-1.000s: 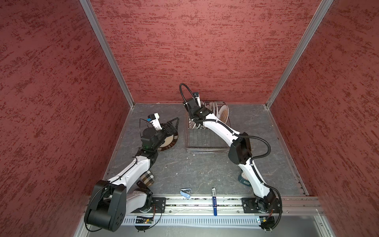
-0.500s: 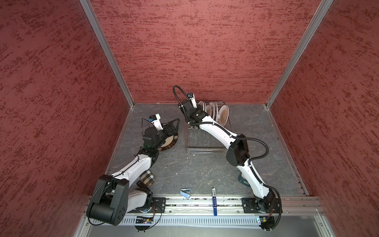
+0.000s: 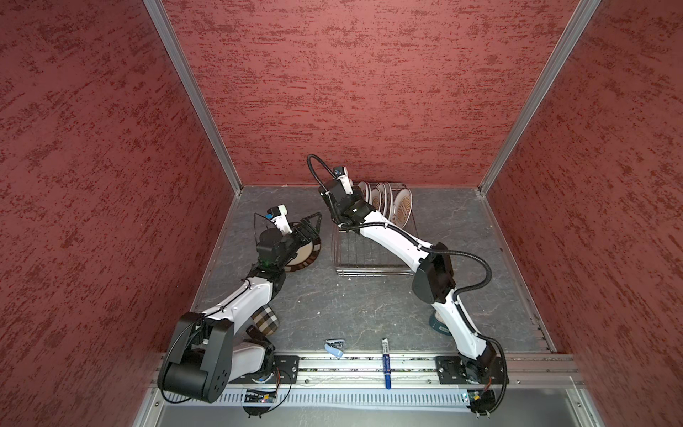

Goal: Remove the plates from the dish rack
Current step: 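Grasp the blue-striped plate rim with the right gripper and lift it out, then grasp the blue-striped plate rim with the left gripper beside the right gripper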

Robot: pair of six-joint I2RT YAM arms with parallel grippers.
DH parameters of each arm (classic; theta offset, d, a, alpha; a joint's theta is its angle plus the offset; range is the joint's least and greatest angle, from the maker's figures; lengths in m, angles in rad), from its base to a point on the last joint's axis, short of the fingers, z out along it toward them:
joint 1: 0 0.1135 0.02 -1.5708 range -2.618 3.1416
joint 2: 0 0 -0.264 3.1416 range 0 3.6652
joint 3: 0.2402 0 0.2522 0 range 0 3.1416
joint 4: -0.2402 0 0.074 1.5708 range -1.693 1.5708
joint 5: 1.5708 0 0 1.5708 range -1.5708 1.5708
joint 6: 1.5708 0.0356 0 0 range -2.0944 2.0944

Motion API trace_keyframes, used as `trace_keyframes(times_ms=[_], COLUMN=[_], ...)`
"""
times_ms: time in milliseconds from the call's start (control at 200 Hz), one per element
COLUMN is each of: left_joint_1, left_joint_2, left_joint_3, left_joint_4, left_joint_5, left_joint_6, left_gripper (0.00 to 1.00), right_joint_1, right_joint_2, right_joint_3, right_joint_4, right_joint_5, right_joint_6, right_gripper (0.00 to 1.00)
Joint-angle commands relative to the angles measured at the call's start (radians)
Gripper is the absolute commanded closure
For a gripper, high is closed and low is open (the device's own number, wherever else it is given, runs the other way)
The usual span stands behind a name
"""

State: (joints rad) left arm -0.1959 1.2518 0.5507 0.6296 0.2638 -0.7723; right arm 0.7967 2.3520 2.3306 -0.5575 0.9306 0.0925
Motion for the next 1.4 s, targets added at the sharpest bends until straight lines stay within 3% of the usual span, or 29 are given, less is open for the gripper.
trace_keyframes(times_ms=[0,431,671,762,857,1042,1162,1298,1398], left_joint_1=[0.013,0.027,0.114,0.133,0.113,0.064,-0.044,-0.109,-0.124], left_joint_2=[-0.018,-0.039,-0.019,-0.015,-0.013,-0.007,0.003,-0.020,-0.016], left_joint_3=[-0.014,-0.031,-0.027,-0.037,-0.025,0.013,0.044,0.060,0.060], left_joint_4=[0.036,0.059,0.144,0.181,0.174,0.140,0.148,0.032,0.012], left_joint_5=[0.003,0.030,0.246,0.278,0.302,0.361,0.410,0.312,0.261], left_joint_6=[-0.013,-0.035,-0.069,-0.082,-0.063,-0.039,0.007,0.038,0.021], left_gripper=[0.01,0.01,0.01,0.01,0.01,0.01,0.01,0.01,0.01], right_joint_1=[0.007,0.018,-0.010,-0.042,-0.099,-0.317,-0.404,-0.508,-0.524], right_joint_2=[-0.152,-0.430,-0.695,-0.792,-0.890,-1.061,-1.091,-1.091,-1.088], right_joint_3=[-0.033,-0.400,-0.746,-0.878,-1.006,-1.279,-1.384,-1.492,-1.522], right_joint_4=[0.148,0.338,0.550,0.634,0.716,0.925,1.040,1.219,1.245], right_joint_5=[0.045,-0.088,-0.342,-0.457,-0.606,-0.977,-1.136,-1.313,-1.349], right_joint_6=[-0.004,0.041,0.130,0.182,0.264,0.544,0.657,0.829,0.842], right_gripper=[0.88,0.88,0.87,0.87,0.87,0.88,0.88,0.89,0.89])
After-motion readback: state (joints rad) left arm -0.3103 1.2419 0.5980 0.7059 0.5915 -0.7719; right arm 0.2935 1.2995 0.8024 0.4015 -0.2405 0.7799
